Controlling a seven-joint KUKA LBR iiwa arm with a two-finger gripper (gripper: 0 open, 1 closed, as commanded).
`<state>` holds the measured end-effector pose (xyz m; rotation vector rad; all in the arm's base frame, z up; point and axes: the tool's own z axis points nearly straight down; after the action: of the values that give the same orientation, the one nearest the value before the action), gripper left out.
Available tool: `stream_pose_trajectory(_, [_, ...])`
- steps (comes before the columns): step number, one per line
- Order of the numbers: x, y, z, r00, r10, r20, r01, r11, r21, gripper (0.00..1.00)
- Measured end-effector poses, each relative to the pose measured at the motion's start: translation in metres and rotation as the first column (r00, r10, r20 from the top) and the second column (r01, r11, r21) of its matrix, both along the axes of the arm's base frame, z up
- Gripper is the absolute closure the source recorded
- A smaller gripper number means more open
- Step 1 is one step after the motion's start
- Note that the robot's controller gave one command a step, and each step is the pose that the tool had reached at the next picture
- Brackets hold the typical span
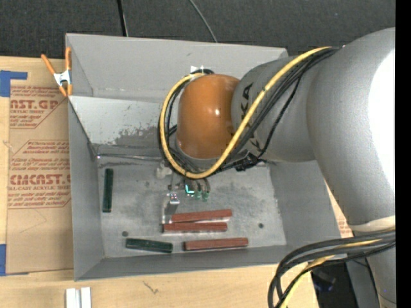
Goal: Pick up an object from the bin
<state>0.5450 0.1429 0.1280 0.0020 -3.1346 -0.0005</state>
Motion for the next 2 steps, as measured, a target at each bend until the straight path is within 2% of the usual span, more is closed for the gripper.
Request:
stream_pose_trajectory(1, [0.0007, -0.0001, 0.0021, 1.0, 0.0, 0.003, 0.0, 1.0, 0.0, 0.0])
stream_pose_trajectory(2, [0.0045, -0.0043, 0.0072, 0.998, 0.056, 0.007, -0.056, 0.998, 0.001, 0.0])
